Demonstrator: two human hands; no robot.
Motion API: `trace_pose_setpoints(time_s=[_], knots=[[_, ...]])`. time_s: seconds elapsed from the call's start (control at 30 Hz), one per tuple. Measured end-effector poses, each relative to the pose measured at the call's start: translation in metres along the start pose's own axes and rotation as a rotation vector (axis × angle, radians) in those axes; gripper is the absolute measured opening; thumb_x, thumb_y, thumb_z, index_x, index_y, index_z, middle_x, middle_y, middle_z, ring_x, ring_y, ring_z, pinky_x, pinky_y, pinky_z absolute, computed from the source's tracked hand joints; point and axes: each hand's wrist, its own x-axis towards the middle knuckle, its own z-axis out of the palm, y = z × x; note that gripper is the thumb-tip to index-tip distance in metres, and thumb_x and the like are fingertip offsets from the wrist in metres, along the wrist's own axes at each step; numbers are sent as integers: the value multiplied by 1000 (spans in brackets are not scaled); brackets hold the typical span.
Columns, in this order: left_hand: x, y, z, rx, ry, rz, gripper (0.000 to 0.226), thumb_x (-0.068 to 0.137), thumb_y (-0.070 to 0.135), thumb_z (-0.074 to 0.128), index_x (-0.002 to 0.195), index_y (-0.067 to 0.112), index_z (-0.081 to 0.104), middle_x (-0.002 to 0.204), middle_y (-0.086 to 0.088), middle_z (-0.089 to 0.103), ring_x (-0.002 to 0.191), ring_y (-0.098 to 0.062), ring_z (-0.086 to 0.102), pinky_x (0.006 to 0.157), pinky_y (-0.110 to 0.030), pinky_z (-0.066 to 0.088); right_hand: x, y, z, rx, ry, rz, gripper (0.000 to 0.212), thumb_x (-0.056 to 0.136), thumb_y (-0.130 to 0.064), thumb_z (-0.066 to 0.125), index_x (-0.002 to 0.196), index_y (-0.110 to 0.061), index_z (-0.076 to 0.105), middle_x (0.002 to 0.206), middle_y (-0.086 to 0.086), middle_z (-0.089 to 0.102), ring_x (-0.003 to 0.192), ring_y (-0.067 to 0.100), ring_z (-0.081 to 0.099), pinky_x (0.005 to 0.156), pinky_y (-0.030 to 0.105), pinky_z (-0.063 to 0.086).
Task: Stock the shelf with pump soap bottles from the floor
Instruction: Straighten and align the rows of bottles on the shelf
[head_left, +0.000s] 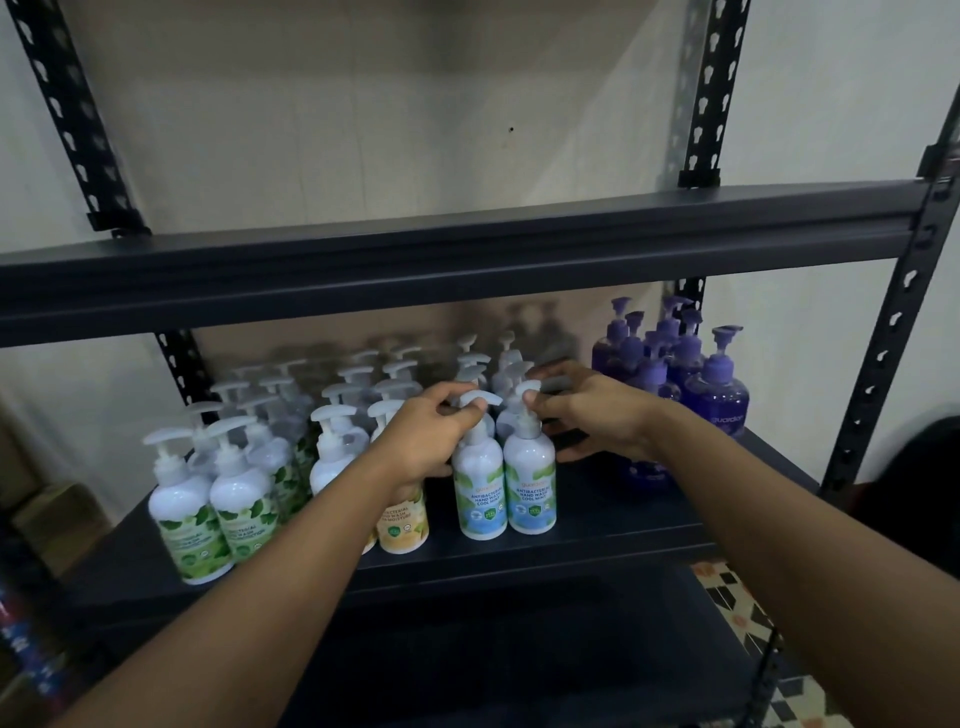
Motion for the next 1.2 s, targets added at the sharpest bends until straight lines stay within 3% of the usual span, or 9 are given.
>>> trace_pose_setpoints(time_s=[0.2,0.67,0.77,0.9,1.07,1.1,1.2], knots=[[-2,3,5,19,50,11,19,96,38,67,112,31,63,116,-3,68,107,-23,67,92,-55,57,1,6,7,37,90,-19,41,91,-33,74,120,-24,46,122,14,66,115,33,65,87,53,60],[-3,1,8,0,92,17,25,94,41,68,113,27,60,115,-5,67,105,-23,66,89,-54,59,-2,8,10,62,117,-51,35,95,-29,70,116,-17,45,122,15,66,115,35,65,88,56,59],[-1,2,9,-52,81,-10,42,90,49,70,123,28,54,120,1,65,107,-19,63,87,-46,58,0,8,7,73,124,-33,42,93,-35,71,122,-16,47,120,10,68,113,30,66,93,53,57],[8,5,12,-68,117,-2,67,86,60,67,140,26,47,133,4,61,119,-19,59,104,-48,49,13,6,3,101,234,-60,42,92,-44,69,124,-21,56,119,-2,67,110,20,62,101,47,49],[30,5,17,-90,159,-20,94,65,70,62,146,25,44,140,1,57,125,-23,57,110,-47,45,32,4,2,159,239,-47,25,96,-25,61,120,-20,64,119,7,70,112,25,64,93,41,50],[35,5,18,-99,165,-42,88,69,67,62,143,23,47,139,-2,59,123,-25,58,109,-48,47,35,3,1,182,240,-38,23,97,-21,59,119,-20,65,119,9,70,109,25,64,91,41,50],[43,12,20,-151,193,-64,32,95,33,60,120,14,61,117,-19,69,101,-31,65,93,-46,54,45,1,-1,237,232,-14,23,98,-13,56,116,-23,67,119,9,71,102,23,64,85,38,50]])
